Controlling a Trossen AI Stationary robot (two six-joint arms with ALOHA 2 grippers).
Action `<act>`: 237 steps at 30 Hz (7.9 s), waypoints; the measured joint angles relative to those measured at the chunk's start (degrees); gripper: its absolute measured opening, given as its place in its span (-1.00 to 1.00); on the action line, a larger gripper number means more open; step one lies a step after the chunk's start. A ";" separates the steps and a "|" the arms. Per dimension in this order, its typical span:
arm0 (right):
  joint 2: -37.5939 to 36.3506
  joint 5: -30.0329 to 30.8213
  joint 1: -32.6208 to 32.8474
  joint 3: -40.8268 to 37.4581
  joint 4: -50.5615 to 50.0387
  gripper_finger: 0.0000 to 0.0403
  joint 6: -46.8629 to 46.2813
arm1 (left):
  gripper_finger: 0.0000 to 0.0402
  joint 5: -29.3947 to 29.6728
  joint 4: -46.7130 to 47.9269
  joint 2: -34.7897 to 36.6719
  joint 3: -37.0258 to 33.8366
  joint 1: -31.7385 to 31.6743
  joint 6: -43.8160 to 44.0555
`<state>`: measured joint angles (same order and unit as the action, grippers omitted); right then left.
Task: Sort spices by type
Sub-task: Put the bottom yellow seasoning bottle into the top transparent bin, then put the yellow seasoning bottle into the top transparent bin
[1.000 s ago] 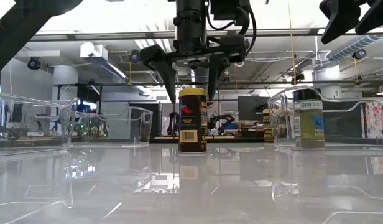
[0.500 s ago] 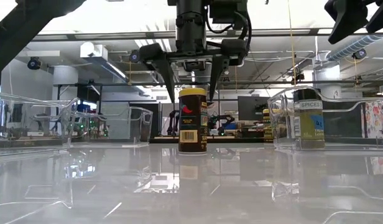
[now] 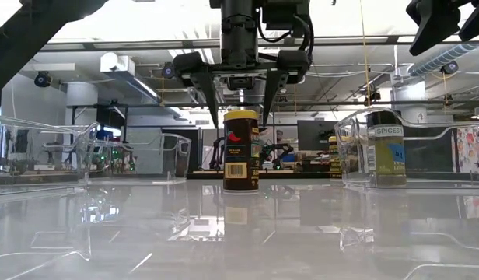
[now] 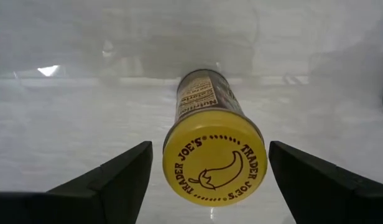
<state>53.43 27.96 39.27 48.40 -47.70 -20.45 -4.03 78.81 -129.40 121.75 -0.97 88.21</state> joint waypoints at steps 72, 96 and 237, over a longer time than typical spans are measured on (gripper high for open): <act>2.06 14.10 -14.82 1.07 25.70 0.20 13.99 | 0.04 23.87 5.09 32.08 -21.09 -37.57 -115.60; 8.46 13.60 -14.82 1.03 25.46 0.16 11.72 | 0.04 12.57 2.06 24.28 -22.16 -43.86 -123.61; 8.57 12.68 -15.69 0.50 23.99 0.41 9.08 | 0.53 5.73 -5.72 27.11 -22.41 -28.22 -108.17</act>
<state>62.00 40.64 23.57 48.90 -23.71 -11.37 1.70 73.09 -102.29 99.34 -29.19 -19.97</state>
